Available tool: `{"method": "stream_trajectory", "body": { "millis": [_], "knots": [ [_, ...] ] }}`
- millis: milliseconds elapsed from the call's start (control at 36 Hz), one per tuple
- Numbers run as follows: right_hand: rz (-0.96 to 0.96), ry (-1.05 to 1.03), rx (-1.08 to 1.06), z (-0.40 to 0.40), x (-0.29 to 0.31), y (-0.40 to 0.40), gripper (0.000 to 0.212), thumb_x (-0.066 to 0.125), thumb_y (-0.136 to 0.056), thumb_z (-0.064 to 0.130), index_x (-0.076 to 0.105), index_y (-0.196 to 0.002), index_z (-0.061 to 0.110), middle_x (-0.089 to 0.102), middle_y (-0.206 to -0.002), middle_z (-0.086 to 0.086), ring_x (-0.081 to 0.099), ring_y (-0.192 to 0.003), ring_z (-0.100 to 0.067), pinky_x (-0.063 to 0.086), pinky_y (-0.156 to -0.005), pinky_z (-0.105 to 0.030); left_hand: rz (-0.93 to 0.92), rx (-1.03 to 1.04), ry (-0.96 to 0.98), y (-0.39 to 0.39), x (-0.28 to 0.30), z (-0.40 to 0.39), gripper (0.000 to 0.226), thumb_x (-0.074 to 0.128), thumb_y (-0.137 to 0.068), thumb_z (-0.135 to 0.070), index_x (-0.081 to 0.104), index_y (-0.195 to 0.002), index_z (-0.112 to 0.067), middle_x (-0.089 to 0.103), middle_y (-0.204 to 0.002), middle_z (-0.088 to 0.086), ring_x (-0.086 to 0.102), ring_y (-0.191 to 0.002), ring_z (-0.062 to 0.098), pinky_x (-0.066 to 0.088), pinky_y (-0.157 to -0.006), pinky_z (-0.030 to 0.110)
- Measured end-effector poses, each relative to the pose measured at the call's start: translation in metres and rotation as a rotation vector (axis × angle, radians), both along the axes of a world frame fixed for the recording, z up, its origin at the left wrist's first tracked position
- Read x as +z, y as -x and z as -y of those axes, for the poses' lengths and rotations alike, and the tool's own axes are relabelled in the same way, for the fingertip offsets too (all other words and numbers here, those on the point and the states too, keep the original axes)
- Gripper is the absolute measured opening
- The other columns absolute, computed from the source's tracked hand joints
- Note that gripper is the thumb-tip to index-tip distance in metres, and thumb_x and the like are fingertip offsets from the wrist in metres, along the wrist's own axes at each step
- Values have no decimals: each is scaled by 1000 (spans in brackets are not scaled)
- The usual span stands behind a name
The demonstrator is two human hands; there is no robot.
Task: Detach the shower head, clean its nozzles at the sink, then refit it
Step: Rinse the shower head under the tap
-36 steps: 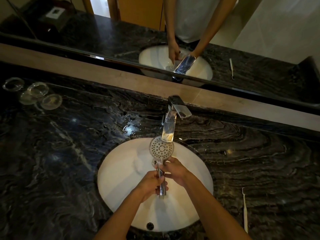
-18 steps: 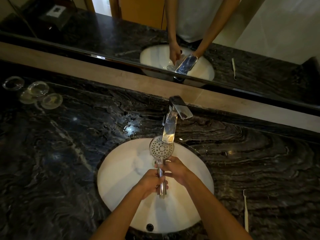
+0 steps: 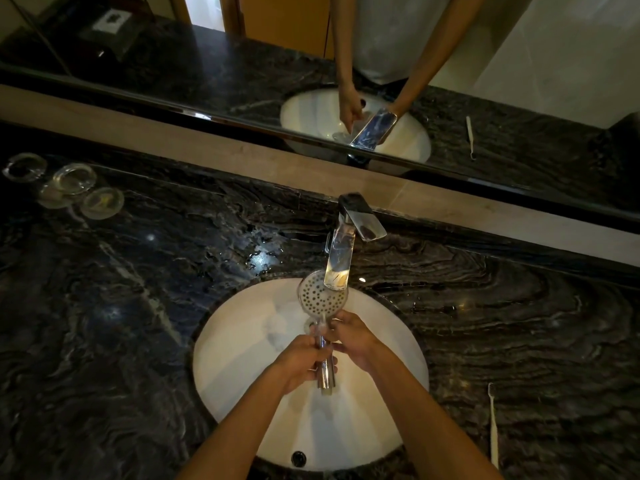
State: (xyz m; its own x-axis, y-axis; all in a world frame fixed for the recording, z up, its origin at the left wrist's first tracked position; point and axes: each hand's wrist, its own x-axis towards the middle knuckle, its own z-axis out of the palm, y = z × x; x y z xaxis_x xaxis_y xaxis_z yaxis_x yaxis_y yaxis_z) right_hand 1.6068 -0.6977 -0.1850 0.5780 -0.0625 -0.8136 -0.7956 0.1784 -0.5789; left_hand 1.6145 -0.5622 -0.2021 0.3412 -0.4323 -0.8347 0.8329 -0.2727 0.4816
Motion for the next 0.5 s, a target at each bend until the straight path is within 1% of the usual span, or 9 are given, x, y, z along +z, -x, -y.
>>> {"method": "stream_trajectory", "body": {
  "millis": [111,250,389,445,500],
  "knots": [
    [7,11,-4,0,-1,-1,33,54,-92,-2,68,-118,12,77,-108,-9,72,-103,-24,57,-74,-29,4,7,5,-1,-2,1,19,55,-98,-6,62,-114,1,69,-98,20,71,-84,30,58,-82,41],
    [18,18,-7,-1,-2,-1,30,58,-91,0,69,-115,13,77,-108,-9,72,-102,-24,57,-73,-27,27,-9,9,-2,-2,0,9,56,-99,-8,64,-101,-5,70,-96,19,71,-85,30,57,-83,43],
    [20,6,-6,-2,-3,-1,31,56,-91,-3,69,-114,12,76,-110,-10,71,-92,-17,56,-65,-22,39,-14,21,-1,-2,-4,8,57,-98,-8,64,-100,-6,68,-95,19,70,-84,29,56,-79,40],
    [18,5,-6,-3,-4,-1,29,56,-92,-3,70,-112,13,77,-108,-10,71,-92,-17,56,-66,-23,36,-10,32,-1,-3,-4,8,56,-98,-7,63,-102,-5,68,-95,19,70,-83,29,56,-82,41],
    [19,3,-6,-4,-5,-1,28,56,-92,-2,70,-109,14,77,-107,-10,71,-91,-18,56,-69,-26,35,-10,33,-1,-3,-5,8,56,-98,-7,63,-103,-4,67,-96,20,69,-83,29,55,-87,46]
  ]
}}
